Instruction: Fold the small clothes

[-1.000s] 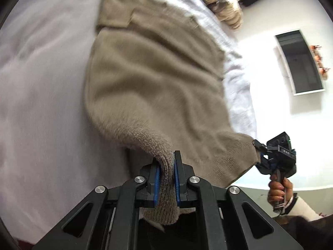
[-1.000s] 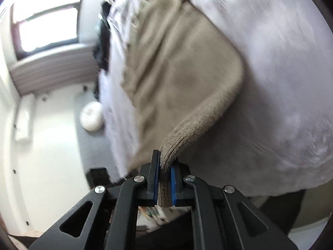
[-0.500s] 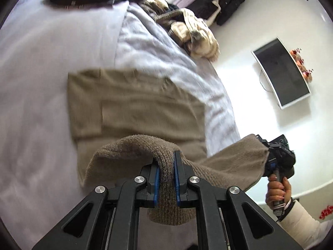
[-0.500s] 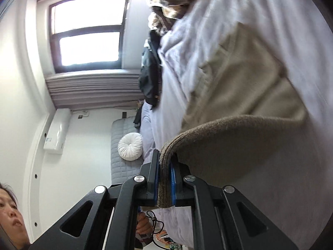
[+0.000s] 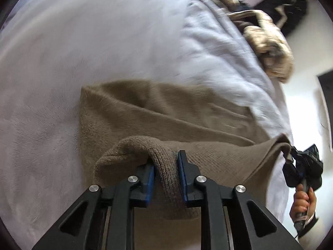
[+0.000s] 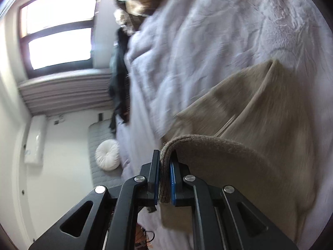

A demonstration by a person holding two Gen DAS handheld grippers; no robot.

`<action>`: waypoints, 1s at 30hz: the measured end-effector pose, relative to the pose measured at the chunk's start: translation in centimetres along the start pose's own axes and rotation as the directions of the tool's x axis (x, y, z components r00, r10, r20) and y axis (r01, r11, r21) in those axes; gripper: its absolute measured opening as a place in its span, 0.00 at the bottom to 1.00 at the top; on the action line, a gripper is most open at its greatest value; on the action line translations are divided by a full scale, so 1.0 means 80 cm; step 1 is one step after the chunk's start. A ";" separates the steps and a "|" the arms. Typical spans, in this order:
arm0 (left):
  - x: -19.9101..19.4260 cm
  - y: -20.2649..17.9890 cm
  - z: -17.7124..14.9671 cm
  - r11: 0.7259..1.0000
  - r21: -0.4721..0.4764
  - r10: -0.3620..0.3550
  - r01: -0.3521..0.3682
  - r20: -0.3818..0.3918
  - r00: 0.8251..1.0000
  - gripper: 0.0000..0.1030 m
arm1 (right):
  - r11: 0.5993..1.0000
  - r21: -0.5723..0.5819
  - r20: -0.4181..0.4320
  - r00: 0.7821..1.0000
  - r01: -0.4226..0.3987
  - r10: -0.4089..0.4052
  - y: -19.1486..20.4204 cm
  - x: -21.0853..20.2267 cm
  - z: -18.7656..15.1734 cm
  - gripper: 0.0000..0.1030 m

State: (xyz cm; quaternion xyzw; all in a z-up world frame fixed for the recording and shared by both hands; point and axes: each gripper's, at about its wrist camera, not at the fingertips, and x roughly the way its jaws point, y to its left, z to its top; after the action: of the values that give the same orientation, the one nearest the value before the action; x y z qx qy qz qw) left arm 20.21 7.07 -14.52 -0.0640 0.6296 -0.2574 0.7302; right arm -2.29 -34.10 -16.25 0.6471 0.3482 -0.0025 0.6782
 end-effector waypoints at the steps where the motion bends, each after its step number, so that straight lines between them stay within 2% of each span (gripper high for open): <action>1: 0.004 0.003 0.002 1.000 -0.012 0.005 -0.005 -0.001 1.000 0.22 | 1.000 0.016 0.001 1.000 0.003 -0.003 -0.007 0.006 0.007 0.09; 4: -0.012 -0.002 0.004 1.000 0.004 0.017 -0.017 0.039 0.999 0.22 | 1.000 0.017 -0.004 1.000 0.015 -0.015 -0.007 0.011 0.015 0.13; 7: -0.040 -0.020 0.003 0.996 0.070 0.041 -0.048 0.087 0.995 0.24 | 1.000 0.013 -0.004 1.000 0.022 -0.022 0.002 0.007 0.022 0.13; 8: -0.050 -0.027 0.004 0.992 0.095 0.077 -0.088 0.109 0.991 0.54 | 1.000 0.008 0.000 1.000 0.027 -0.027 0.006 0.005 0.025 0.14; 9: -0.059 -0.034 0.004 0.981 0.129 0.128 -0.147 0.139 0.982 0.75 | 0.999 0.000 0.005 0.999 0.033 -0.033 0.009 0.004 0.028 0.18; 10: -0.068 -0.038 0.006 0.975 0.148 0.141 -0.166 0.167 0.976 0.91 | 0.999 -0.008 0.010 0.999 0.034 -0.034 0.012 0.003 0.032 0.21; 12: -0.077 -0.044 0.009 0.966 0.183 0.149 -0.185 0.194 0.970 0.91 | 0.999 -0.028 0.029 0.999 0.046 -0.046 0.019 -0.007 0.035 0.27; 15: -0.076 -0.039 0.015 0.961 0.189 0.164 -0.200 0.192 0.968 0.91 | 0.993 -0.077 0.051 0.995 0.087 -0.084 0.031 -0.016 0.036 0.47; 16: -0.074 -0.039 0.015 0.961 0.190 0.168 -0.203 0.184 0.968 0.91 | 0.989 -0.097 0.052 0.993 0.115 -0.110 0.034 -0.016 0.036 0.48; 20: -0.050 -0.043 0.005 0.964 0.205 0.147 -0.170 0.124 0.981 0.91 | 0.947 -0.213 0.037 0.970 0.242 -0.240 0.049 0.000 0.028 0.48; 25: -0.020 -0.073 -0.021 0.958 0.276 0.065 -0.077 0.052 0.997 0.91 | 0.910 -0.333 -0.048 0.959 0.248 -0.279 0.057 0.032 0.004 0.44; 28: 0.018 -0.082 -0.028 0.954 0.293 0.073 -0.064 -0.019 0.997 0.91 | 0.878 -0.377 -0.076 0.935 0.295 -0.347 0.050 0.057 -0.007 0.44; 30: 0.038 -0.079 -0.020 0.952 0.279 0.130 -0.125 0.002 0.992 0.91 | 0.868 -0.379 -0.078 0.924 0.320 -0.375 0.042 0.067 -0.008 0.44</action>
State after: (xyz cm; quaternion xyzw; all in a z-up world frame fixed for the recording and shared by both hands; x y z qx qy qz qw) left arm 17.04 0.63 -14.94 0.0822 0.5961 -0.2962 0.7418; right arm 2.97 -30.59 -15.79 0.4371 0.5034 -0.0126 0.7452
